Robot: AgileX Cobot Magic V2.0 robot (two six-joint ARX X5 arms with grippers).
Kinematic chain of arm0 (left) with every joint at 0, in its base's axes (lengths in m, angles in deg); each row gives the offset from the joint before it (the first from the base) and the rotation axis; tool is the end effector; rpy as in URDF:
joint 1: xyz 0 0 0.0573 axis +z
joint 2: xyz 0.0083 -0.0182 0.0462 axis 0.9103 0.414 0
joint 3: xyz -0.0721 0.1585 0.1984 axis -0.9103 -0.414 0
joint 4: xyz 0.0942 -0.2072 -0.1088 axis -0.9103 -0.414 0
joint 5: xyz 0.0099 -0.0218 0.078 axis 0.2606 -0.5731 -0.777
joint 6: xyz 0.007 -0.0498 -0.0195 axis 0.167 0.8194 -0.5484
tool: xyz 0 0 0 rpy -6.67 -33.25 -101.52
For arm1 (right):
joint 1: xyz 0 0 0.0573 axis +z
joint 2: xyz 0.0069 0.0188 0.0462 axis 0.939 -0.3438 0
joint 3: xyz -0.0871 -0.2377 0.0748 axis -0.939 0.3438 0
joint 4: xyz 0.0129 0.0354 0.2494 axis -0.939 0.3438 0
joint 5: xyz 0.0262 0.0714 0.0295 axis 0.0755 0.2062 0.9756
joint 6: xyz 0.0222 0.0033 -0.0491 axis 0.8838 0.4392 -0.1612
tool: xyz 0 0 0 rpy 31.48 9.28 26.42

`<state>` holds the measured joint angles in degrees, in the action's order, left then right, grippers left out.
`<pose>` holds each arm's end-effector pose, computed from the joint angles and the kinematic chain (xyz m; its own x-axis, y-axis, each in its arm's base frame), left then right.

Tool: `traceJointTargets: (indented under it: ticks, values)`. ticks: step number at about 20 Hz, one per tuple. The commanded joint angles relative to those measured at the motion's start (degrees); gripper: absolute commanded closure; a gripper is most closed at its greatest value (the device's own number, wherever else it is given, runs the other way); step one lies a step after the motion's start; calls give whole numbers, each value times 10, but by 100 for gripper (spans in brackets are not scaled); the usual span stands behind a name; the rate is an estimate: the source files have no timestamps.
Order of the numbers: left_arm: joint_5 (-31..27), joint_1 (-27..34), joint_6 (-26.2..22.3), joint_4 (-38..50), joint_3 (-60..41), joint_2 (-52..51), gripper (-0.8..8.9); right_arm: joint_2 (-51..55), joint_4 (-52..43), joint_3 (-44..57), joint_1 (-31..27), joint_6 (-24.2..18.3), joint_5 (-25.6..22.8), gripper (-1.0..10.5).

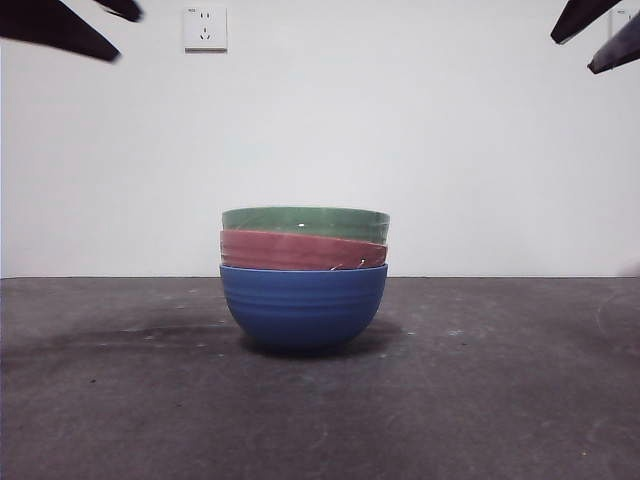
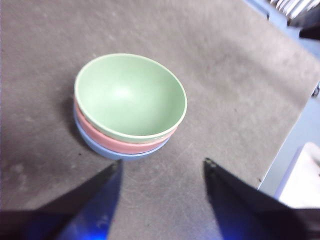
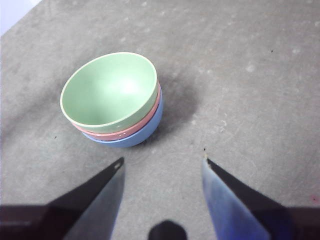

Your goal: Pick up the green bowl on the top,put the green bowl on the left,pick up the red bowl in the middle,put the red bowl on the right

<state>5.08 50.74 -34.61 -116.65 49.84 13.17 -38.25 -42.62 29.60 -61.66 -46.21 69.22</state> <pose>0.2011 -0.0702 0.3250 0.4569 -0.7066 -0.5403 0.6892 0.6652 -0.2871 0.1828 0.0395 0.3205 0.6353 0.5420 -0.5501 -0.5374 0.8219 0.1892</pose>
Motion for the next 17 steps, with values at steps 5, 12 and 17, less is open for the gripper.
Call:
traceJointTargets:
  ticks: [5, 12, 17]
  values:
    - [-67, -140, -33, -24, 135, 153, 469, -18, -3, -2, 2, -2, 3, 691]
    - [-189, -222, -104, -107, 286, 336, 471, -23, -3, -2, 2, -3, 3, 694]
    - [-240, -244, -135, -110, 290, 406, 471, -23, -3, -2, 2, -3, 2, 694]
